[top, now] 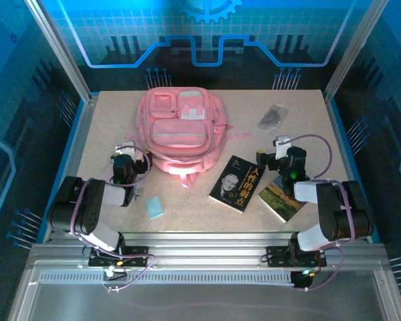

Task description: Pack books, pencil case, and school supplies into a backpack

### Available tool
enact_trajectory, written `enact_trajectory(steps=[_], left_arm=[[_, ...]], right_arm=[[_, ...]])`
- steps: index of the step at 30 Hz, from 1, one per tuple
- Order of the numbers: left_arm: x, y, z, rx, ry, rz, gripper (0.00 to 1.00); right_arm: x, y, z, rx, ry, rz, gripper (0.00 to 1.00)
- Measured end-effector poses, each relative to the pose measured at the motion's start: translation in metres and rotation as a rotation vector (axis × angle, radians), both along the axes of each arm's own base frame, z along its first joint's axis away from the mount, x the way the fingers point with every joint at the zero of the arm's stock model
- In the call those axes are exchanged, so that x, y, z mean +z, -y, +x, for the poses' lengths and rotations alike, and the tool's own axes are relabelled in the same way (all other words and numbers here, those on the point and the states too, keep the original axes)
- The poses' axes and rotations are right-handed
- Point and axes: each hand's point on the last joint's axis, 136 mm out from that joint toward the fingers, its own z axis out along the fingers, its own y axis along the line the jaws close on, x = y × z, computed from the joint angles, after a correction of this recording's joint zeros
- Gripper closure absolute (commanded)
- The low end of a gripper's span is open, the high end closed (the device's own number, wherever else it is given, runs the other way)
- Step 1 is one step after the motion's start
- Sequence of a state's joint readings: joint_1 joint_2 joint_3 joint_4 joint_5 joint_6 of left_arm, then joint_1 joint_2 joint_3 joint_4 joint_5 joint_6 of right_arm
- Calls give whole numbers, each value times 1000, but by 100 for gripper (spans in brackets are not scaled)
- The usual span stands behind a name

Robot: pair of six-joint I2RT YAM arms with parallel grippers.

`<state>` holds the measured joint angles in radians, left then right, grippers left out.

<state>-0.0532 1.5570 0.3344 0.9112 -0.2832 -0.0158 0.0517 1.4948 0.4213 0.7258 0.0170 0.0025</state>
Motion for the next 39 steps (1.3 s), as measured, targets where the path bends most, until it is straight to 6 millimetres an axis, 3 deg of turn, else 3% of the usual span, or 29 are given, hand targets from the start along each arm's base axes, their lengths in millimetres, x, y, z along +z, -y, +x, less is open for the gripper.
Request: enact_trajectory(steps=[24, 28, 32, 35, 37, 39], left_arm=[[3, 1, -2, 6, -8, 20, 1], [30, 5, 2, 28, -19, 56, 1], [86, 1, 17, 111, 11, -17, 1], [121, -1, 16, 174, 47, -140, 1], [126, -1, 8, 212, 41, -235, 1], [117, 2, -2, 240, 5, -332, 1]], right_arm=[[4, 1, -1, -19, -41, -18, 0], [44, -2, 9, -38, -34, -10, 0], [88, -10, 23, -69, -48, 67, 0], [100, -26, 26, -67, -96, 135, 0], [100, -42, 28, -52, -141, 176, 0], [96, -57, 34, -40, -196, 208, 0]])
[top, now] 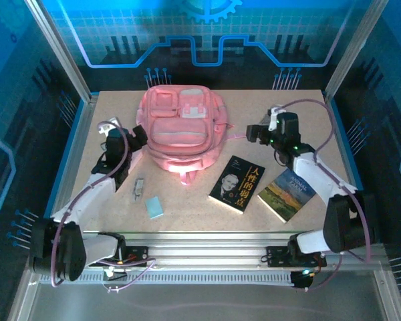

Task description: Pack books, pencil case, and school supplies into a backpack

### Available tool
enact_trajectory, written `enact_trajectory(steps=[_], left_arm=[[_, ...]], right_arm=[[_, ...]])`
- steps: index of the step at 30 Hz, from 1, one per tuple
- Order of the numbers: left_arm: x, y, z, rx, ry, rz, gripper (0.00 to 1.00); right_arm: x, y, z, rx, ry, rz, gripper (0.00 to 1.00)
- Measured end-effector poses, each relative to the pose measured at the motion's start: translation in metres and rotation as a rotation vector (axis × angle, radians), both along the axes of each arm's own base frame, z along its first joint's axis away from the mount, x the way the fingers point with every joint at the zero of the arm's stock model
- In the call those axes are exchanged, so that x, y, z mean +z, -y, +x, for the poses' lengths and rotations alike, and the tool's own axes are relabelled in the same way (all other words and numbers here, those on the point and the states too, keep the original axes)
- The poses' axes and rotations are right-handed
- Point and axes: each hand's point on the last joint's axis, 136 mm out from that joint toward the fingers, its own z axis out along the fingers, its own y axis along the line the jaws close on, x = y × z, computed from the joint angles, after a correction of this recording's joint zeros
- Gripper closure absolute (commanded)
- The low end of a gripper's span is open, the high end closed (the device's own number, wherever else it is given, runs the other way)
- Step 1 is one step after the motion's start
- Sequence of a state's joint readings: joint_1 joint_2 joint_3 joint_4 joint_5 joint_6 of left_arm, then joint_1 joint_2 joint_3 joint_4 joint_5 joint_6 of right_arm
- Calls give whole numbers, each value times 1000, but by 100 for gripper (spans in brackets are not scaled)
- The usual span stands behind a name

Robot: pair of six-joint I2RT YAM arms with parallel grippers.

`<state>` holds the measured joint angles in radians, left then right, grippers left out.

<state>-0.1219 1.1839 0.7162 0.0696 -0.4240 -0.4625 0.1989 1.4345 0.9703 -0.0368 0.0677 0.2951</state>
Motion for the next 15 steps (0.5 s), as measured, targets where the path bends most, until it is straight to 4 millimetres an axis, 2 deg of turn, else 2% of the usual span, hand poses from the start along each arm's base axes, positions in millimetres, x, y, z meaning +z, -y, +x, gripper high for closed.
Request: enact_trajectory(steps=[4, 7, 11, 15], left_arm=[[-32, 22, -16, 5, -92, -188, 1], [-53, 47, -29, -14, -158, -281, 1], [-67, 76, -41, -34, -197, -365, 1], [-81, 97, -44, -42, -235, -410, 1]], right_arm=[[-12, -26, 28, 13, -113, 71, 6], [-25, -41, 51, 25, -176, 133, 13], [-58, -65, 81, 55, -264, 217, 17], [-93, -85, 103, 62, -336, 270, 22]])
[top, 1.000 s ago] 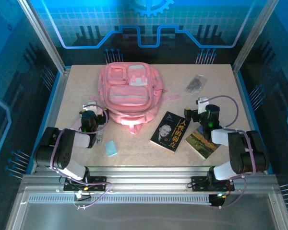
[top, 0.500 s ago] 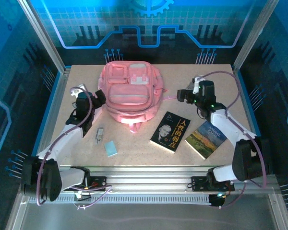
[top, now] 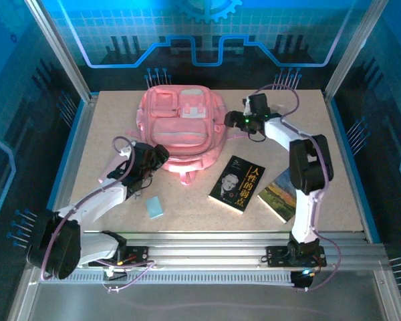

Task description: Pack books, pencil case, and school supplies into a backpack

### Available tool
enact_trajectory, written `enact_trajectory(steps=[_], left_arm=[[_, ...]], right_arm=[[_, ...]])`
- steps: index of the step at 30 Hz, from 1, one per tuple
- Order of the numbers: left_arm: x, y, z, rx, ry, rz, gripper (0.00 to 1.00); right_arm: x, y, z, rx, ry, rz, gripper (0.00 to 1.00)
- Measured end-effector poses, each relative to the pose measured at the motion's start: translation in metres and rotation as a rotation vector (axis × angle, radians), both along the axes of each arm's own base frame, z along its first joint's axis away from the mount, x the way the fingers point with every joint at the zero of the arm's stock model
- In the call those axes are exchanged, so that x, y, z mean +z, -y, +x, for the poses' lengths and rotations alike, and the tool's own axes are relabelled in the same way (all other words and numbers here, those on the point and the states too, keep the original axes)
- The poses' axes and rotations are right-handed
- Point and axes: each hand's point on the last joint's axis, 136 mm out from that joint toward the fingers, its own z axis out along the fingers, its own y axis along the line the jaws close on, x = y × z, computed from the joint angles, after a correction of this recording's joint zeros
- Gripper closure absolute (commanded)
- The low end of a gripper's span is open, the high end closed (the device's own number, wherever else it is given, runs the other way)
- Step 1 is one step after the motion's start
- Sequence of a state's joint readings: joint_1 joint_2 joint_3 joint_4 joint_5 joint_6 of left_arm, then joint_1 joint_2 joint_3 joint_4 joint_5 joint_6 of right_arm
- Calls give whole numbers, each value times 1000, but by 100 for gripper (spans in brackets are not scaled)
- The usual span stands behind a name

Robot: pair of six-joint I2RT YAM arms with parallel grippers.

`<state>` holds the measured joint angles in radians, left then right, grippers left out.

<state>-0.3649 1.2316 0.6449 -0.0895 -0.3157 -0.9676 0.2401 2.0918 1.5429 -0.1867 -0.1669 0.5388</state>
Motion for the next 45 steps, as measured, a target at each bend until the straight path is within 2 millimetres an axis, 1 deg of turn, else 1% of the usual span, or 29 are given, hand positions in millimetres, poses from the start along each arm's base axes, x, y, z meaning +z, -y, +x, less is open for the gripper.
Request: enact_trajectory(steps=[2, 4, 6, 9, 11, 13, 14, 18, 20, 22, 24, 26, 28, 31, 35, 36, 38, 40, 43, 45], left_arm=[[-13, 9, -2, -10, -36, -3, 1], [-24, 16, -3, -20, -69, 1, 1], [-33, 19, -4, -23, -94, 3, 1], [-41, 22, -5, -23, -118, 5, 1], [-45, 22, -5, -20, -124, 4, 1], [-47, 22, -4, -17, -127, 7, 1], [-48, 22, -3, -15, -131, 10, 1], [-50, 24, 8, -10, -132, 36, 1], [-50, 25, 16, -7, -129, 53, 1], [-52, 25, 25, -5, -130, 76, 1], [-54, 23, 33, -5, -137, 102, 1], [-57, 20, 43, 2, -147, 133, 1], [-57, 14, 57, 18, -145, 159, 1], [-57, 4, 79, 43, -140, 181, 1], [-57, -5, 106, 46, -136, 208, 1], [-56, -7, 112, 45, -135, 215, 1], [-53, -15, 124, 38, -146, 235, 1], [-51, -22, 132, 26, -159, 254, 1], [-45, -25, 138, -3, -170, 279, 1], [-42, -25, 138, -20, -174, 295, 1]], right_arm=[[-17, -8, 10, 2, -33, 21, 26], [-27, -14, 19, -1, -51, 43, 31], [-34, -22, 27, 0, -63, 65, 40], [-38, -32, 40, 1, -63, 93, 57], [-38, -36, 48, 3, -59, 106, 74], [-39, -38, 51, -4, -66, 115, 96], [-38, -38, 52, -1, -65, 119, 100], [-36, -39, 51, 7, -65, 120, 100], [-37, -38, 46, 12, -67, 114, 100], [-38, -35, 34, 16, -80, 107, 100], [-33, -31, 20, 20, -82, 101, 100], [-26, -26, 5, 20, -84, 99, 100], [-24, -21, -10, 17, -86, 100, 100], [-30, -17, -34, 19, -117, 103, 100], [-45, -25, -60, 52, -171, 113, 100], [-47, -28, -65, 60, -178, 113, 98], [-46, -35, -76, 80, -184, 110, 86], [-40, -38, -85, 100, -186, 107, 71], [-25, -36, -99, 115, -187, 91, 52], [-14, -29, -105, 108, -174, 85, 45]])
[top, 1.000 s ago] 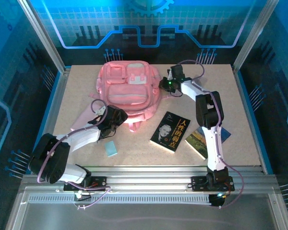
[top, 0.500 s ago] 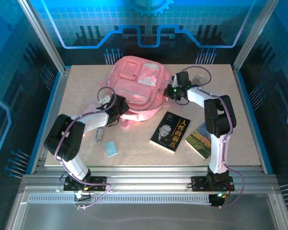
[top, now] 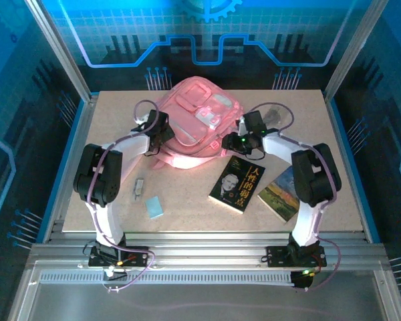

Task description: Pack books, pencil case, and school supplies into a backpack

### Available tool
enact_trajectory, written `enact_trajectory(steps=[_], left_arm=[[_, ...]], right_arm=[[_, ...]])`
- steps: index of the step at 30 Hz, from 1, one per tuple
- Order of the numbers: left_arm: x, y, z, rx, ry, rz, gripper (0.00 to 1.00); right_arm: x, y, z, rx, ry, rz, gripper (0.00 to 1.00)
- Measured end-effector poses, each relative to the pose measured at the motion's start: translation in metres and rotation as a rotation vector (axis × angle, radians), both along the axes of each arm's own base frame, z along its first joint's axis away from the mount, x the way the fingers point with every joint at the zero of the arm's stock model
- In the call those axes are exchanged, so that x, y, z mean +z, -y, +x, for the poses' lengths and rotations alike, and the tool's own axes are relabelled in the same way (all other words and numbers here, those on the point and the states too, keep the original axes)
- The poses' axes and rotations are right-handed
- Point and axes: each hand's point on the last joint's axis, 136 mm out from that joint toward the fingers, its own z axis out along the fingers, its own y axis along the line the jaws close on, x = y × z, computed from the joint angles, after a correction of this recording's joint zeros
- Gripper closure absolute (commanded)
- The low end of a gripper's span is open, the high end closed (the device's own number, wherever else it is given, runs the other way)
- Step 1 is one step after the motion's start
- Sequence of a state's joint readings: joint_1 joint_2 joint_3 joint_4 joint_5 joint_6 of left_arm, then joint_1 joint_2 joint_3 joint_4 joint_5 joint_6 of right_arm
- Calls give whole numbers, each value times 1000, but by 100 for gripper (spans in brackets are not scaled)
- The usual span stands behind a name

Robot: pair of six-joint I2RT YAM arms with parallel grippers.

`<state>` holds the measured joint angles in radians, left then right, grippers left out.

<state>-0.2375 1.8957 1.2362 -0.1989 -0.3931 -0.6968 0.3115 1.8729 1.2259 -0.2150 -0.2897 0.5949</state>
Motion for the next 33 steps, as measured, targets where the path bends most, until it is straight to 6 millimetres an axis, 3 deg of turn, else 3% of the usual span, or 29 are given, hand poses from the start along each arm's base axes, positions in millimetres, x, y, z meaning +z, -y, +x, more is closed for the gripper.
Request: enact_trajectory(steps=[3, 8, 12, 16, 22, 24, 27, 31, 33], left_arm=[[6, -1, -6, -20, -2, 13, 1], [36, 3, -39, -81, 44, -35, 1], [64, 15, -69, -158, 95, -65, 1], [80, 44, -98, -274, 122, -94, 1], [66, 98, -125, -444, 76, -156, 2], [59, 119, -129, -500, 63, -171, 2], [41, 153, -132, -578, 30, -202, 6], [16, 196, -126, -667, -25, -236, 10], [14, 210, -119, -689, -23, -250, 13]], right_arm=[[11, 18, -1, -32, 12, 0, 42], [4, 45, 13, -97, 0, 0, 41], [-8, 44, 30, -107, -11, 9, 41], [-19, 34, 55, -113, -14, 55, 44], [-29, 23, 70, -140, -33, 132, 89], [-26, 21, 69, -149, -32, 154, 97], [-19, 18, 60, -150, -44, 190, 100], [8, 14, 41, -124, -32, 235, 100], [23, 13, 32, -115, -14, 247, 100]])
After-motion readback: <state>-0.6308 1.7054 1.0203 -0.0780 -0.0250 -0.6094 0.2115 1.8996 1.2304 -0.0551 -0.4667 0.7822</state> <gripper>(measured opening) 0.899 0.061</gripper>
